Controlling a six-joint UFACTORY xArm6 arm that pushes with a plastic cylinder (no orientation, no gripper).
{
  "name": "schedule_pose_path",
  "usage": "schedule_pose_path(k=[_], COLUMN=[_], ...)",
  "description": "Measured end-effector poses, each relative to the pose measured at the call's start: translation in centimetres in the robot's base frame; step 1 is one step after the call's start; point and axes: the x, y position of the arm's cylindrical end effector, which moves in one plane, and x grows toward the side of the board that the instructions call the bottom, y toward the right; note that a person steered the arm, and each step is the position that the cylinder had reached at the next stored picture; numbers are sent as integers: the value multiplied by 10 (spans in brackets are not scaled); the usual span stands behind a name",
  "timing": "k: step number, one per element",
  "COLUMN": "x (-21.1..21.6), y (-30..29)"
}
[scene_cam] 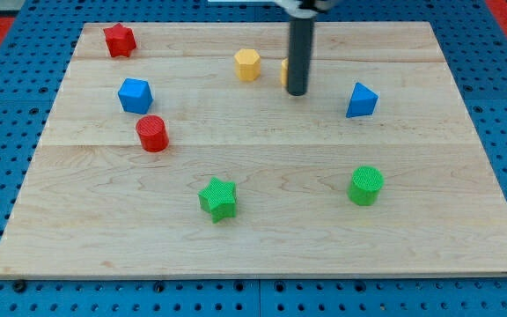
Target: Move the yellow heart top right to the yellow hexagon
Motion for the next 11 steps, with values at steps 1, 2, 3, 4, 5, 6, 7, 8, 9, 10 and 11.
schedule_pose_path(k=[1,2,3,4,5,6,7,8,9,10,11], x=[-26,-31,-4,13,9,-21,-45,-65,-80,-73,-42], y=[12,-11,16,15,-5,-22,-42,-49,-52,-45,-47])
